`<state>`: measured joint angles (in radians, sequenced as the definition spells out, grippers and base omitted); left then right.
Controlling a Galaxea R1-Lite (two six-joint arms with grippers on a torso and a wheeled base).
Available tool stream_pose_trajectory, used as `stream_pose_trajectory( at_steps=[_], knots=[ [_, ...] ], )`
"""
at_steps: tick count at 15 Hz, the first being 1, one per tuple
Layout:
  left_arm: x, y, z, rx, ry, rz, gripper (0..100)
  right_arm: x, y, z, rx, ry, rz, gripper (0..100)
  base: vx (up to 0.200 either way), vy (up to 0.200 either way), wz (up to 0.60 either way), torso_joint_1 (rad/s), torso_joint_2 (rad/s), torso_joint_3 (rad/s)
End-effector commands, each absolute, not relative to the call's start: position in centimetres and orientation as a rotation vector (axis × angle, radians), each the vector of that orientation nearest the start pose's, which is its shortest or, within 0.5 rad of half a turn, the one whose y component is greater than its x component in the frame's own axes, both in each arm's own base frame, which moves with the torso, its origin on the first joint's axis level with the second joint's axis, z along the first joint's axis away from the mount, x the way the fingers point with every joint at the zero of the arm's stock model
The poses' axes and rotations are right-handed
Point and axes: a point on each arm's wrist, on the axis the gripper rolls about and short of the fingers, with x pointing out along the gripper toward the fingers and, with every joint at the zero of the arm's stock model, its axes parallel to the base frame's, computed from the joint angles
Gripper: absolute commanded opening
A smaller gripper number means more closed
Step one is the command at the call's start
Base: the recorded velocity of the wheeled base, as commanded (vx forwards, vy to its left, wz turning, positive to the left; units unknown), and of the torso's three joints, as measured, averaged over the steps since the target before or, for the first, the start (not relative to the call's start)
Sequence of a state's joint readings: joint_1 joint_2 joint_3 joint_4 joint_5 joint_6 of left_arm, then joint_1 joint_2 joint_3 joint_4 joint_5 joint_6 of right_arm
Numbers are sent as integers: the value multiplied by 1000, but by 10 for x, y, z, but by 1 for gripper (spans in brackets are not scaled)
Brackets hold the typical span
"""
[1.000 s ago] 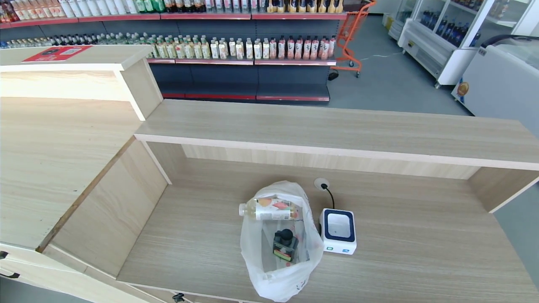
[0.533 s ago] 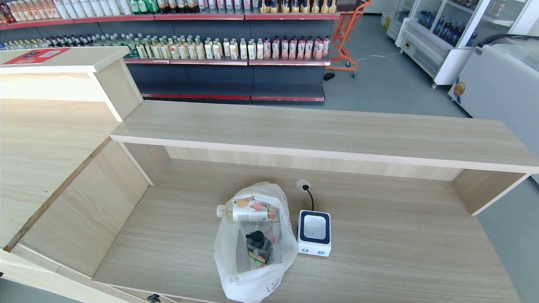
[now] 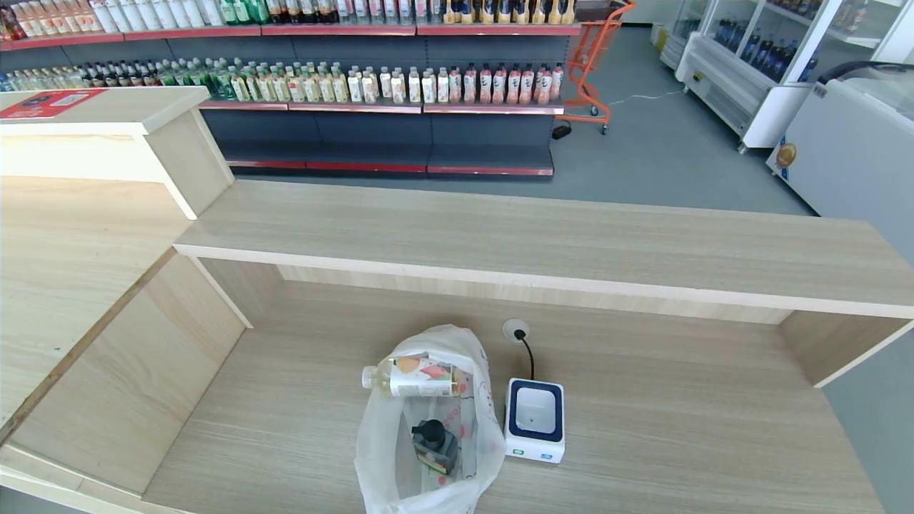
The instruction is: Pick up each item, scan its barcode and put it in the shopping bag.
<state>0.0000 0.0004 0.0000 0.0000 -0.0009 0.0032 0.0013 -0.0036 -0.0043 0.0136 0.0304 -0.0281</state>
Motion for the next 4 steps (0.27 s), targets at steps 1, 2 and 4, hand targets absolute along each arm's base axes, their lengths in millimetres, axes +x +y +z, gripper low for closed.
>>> stream_pose_trajectory(
  at_steps=[1,2,4],
  knots=[
    [-23,0,75,3,0,0,100,-23,1,75,-31,9,32,0,0,0,0,0,0,0],
    [-23,0,75,3,0,0,100,-23,1,75,-32,9,32,0,0,0,0,0,0,0],
    [-23,0,75,3,0,0,100,-23,1,75,-32,9,32,0,0,0,0,0,0,0]
  ],
)
